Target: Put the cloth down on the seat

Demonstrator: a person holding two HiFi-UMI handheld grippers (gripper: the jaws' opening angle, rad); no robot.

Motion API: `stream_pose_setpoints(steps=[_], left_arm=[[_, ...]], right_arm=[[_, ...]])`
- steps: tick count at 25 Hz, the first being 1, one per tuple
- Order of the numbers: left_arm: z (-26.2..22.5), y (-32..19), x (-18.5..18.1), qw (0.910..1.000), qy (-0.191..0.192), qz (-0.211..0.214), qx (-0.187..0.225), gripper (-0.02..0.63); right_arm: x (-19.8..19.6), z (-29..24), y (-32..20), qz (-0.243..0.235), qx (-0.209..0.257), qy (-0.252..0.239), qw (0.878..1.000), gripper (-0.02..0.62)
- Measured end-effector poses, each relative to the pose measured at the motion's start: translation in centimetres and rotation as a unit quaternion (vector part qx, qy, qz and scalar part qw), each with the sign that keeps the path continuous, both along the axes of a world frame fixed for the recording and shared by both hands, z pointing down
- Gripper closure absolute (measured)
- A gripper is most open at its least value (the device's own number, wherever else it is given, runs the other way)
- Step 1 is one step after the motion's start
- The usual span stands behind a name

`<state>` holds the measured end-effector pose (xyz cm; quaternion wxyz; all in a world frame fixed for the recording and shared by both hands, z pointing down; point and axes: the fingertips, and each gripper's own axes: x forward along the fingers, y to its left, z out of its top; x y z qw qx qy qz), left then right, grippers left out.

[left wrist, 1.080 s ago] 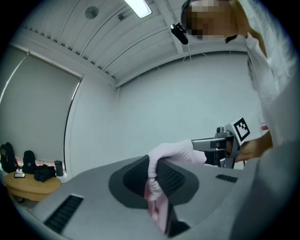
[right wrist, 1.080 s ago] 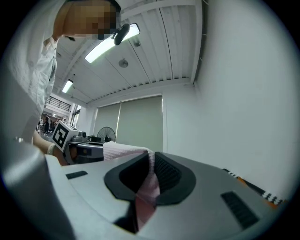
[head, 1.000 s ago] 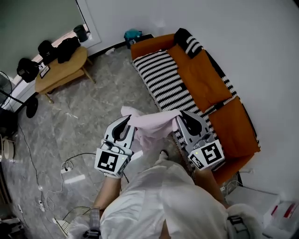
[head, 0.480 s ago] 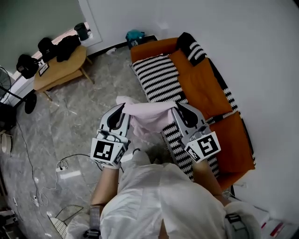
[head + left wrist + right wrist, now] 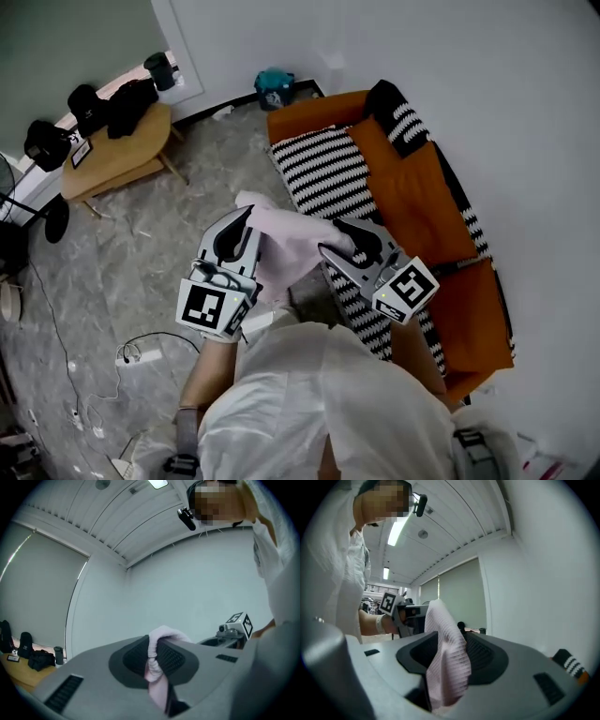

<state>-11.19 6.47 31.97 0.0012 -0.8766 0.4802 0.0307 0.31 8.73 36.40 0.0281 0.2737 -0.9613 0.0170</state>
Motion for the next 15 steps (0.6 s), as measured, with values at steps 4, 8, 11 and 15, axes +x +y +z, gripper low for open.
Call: stream_pose_setpoints(steps=[4, 8, 11, 15], left_arm=[[-2.6, -4.8, -2.6, 0.9991, -0.008, 0.025, 0.032, 0.561], [-4.5, -9.0, -4.8, 0.9968, -0.026, 0.041, 0.064, 0.561], [-4.9, -12.3, -5.9, 0.9967, -0.02, 0.035, 0.07, 0.561], [-4.4, -16.6, -6.2, 0.9972, -0.023, 0.031, 0.064, 0.561]], right_arm=[[-4.1, -0.2, -4.9, -0.007, 0.011, 0.007, 1.0, 0.397], [-6.8, -0.4, -10.3, -0.002, 0.02, 0.005, 1.0, 0.388], [-7.0, 0.3, -13.5, 0.006, 0.008, 0.001, 1.0, 0.39], [-6.1, 0.4, -17.4, 0.023, 0.019, 0.007, 1.0, 0.524]])
